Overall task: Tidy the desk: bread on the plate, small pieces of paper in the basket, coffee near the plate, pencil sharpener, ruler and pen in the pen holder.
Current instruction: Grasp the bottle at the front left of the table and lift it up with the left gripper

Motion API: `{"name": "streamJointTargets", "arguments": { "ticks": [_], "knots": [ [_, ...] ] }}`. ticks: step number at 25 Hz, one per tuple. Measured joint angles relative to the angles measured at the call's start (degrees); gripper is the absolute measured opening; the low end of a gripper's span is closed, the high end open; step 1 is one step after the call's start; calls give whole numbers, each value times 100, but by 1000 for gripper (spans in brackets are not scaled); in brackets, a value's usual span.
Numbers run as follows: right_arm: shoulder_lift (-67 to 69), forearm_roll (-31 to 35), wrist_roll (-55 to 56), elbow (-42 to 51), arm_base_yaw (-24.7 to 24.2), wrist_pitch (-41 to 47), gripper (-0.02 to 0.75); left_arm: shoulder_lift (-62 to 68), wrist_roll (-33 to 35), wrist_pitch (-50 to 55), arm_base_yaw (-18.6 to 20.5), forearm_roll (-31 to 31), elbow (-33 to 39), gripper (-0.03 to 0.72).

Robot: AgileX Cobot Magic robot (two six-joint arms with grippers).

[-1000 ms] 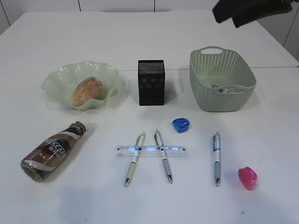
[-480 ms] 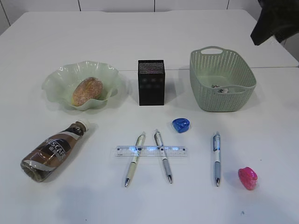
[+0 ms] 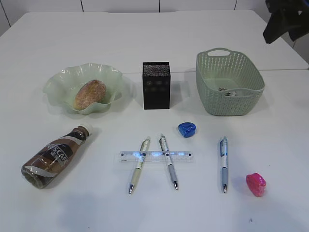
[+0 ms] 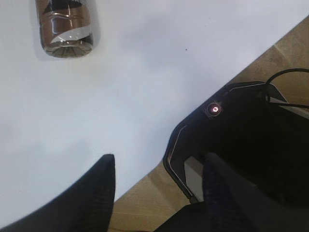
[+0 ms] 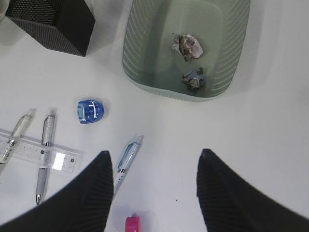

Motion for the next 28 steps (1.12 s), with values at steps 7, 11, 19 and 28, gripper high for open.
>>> {"name": "streamJointTargets", "arguments": {
  "ticks": [7, 11, 19, 28],
  "knots": [
    [0, 0, 0, 0, 0, 540, 440, 0, 0, 0, 0, 0, 0, 400],
    [0, 0, 13, 0, 0, 587, 440, 0, 0, 0, 0, 0, 0, 400],
    [-150, 0, 13, 120, 0, 606, 440, 0, 0, 108, 0, 0, 0, 400],
    [-1400, 0, 26, 1370, 0, 629, 440, 0, 0, 305, 0, 0, 0, 400]
  ]
}}
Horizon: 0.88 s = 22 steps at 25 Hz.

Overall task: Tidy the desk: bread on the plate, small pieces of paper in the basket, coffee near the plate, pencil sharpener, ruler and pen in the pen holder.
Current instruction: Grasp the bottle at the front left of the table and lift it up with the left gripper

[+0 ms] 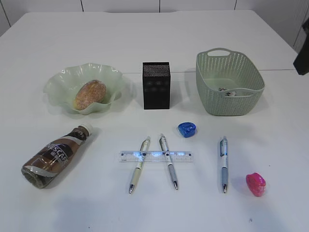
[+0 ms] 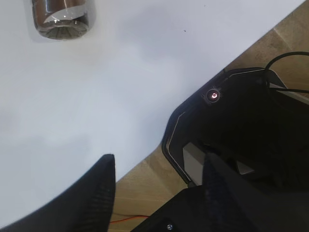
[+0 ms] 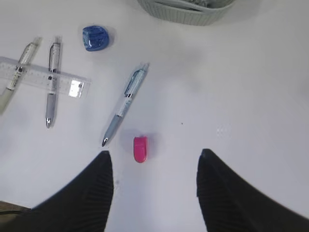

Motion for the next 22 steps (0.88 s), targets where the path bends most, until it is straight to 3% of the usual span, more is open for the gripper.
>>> {"name": "streamJointTargets", "arguments": {
  "ticks": [12, 22],
  "knots": [
    [-1731, 209, 0, 798, 93, 18, 440, -479, -11, 11, 0, -17, 0, 400],
    [-3020, 370, 148, 2334, 126, 32, 440, -1124, -83, 71, 0, -7, 0, 400]
  ]
}}
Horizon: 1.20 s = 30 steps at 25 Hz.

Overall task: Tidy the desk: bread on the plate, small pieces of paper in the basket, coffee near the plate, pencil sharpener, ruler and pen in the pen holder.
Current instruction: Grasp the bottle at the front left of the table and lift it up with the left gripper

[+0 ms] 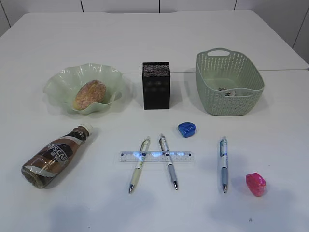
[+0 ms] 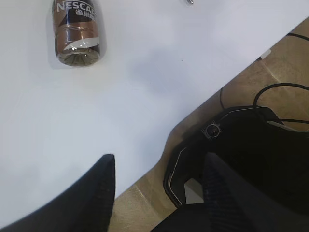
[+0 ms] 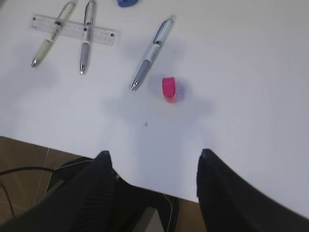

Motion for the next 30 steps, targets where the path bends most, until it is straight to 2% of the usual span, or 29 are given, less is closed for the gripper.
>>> {"name": "streamJointTargets", "arguments": {
  "ticks": [10, 19, 24, 30],
  "knots": [
    [-443, 101, 82, 1640, 109, 0, 440, 177, -35, -342, 0, 8, 0, 400],
    [-452, -50, 87, 1732, 173, -84, 440, 1048, -45, -1064, 0, 8, -12, 400],
    [-372, -127, 96, 1732, 173, -207, 440, 1637, -56, -1378, 0, 38, -289, 400],
    [-329, -138, 96, 1732, 173, -253, 440, 2633, -276, -1434, 0, 520, -803, 400]
  ]
}}
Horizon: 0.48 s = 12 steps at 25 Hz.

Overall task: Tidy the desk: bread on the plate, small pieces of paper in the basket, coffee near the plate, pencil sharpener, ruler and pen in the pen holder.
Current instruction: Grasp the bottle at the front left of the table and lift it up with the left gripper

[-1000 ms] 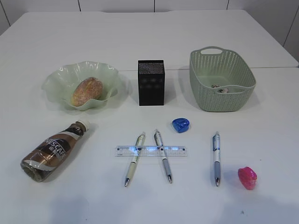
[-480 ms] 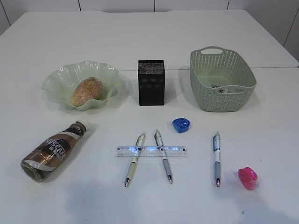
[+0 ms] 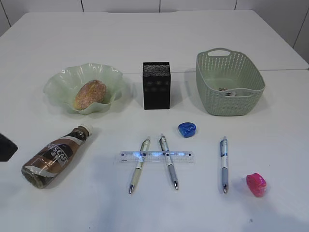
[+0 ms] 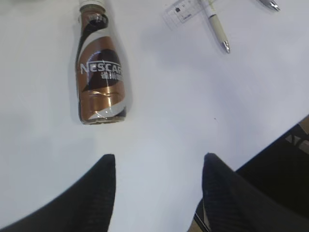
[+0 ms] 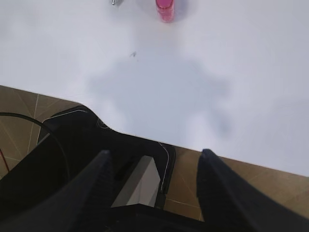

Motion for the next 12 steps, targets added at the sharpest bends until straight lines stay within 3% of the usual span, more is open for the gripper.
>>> {"name": "streamJointTargets", "arguments": {
  "ticks": [12],
  "knots": [
    [0, -275, 245, 0, 0, -248, 440, 1757, -425, 361, 0, 491, -1256, 400]
  ]
}}
